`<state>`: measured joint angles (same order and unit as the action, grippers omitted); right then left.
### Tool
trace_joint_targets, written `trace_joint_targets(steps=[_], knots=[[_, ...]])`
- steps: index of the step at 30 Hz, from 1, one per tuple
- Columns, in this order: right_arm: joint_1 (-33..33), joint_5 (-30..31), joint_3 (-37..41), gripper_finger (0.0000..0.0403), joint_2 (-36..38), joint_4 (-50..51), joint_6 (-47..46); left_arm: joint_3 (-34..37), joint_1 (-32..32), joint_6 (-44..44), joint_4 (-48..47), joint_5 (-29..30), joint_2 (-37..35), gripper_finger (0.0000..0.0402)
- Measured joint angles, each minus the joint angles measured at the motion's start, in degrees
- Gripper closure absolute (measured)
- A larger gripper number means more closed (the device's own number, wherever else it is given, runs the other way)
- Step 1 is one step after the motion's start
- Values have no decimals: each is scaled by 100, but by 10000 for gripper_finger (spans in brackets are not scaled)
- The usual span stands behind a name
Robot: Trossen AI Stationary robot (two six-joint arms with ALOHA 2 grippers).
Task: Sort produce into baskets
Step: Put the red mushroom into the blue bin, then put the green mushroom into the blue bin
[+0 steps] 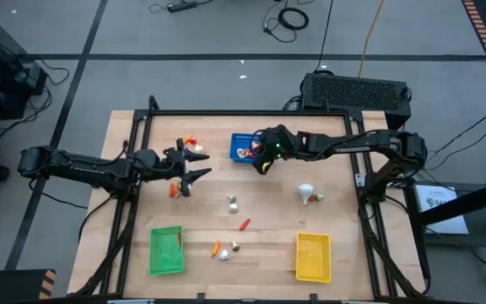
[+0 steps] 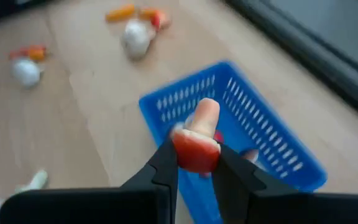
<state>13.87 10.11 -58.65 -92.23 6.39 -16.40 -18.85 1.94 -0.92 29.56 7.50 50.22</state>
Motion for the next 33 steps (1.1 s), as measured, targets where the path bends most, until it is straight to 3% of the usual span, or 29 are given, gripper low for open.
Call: trace_joint_targets(steps=[9,15,23,26,33], knots=[[151,22,2,297,-301,-323,83,0,34,283,-117,28,2,192],[236,-166,9,259,-361,-286,63,0,37,287,-204,49,2,192],[234,-476,-1,237,-298,-116,63,0,37,320,-205,49,2,192],[232,-881,-346,236,-192,818,76,0,34,317,-211,49,2,192],[-143,-1881,-1478,241,-177,4431,-460,0,32,294,-314,49,2,192]])
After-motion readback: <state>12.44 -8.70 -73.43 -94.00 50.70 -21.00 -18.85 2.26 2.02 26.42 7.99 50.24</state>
